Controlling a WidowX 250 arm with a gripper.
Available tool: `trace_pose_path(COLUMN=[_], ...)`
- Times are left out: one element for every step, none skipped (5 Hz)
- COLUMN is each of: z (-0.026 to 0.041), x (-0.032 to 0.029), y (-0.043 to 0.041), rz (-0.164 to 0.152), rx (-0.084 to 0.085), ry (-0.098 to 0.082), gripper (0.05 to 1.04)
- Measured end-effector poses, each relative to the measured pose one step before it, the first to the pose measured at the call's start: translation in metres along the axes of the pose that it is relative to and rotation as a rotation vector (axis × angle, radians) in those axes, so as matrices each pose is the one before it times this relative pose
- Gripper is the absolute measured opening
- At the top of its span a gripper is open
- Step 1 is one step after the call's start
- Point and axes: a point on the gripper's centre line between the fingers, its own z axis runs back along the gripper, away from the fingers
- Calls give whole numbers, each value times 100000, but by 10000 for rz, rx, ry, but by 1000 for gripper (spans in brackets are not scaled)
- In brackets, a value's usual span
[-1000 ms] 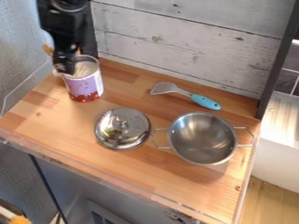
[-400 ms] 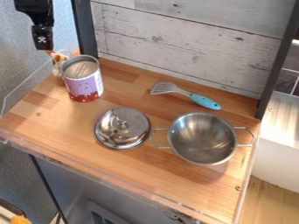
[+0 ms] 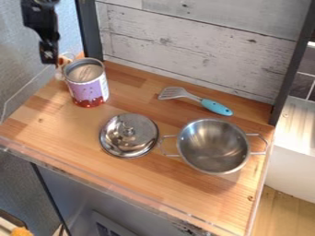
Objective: Move something to put it in the silver pan
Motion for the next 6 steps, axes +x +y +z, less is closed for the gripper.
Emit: trace_pose_path(z=[-1058, -1322, -115, 110, 108, 208], x=[75, -519, -38, 184, 31, -247], y=[-137, -200, -341, 110, 152, 227], rz=[270, -87, -11, 42, 16, -89], rx=[3, 143, -330, 110, 82, 6], ry=[-197, -45, -63, -99, -33, 68], gripper=[1001, 945, 656, 385, 197, 83])
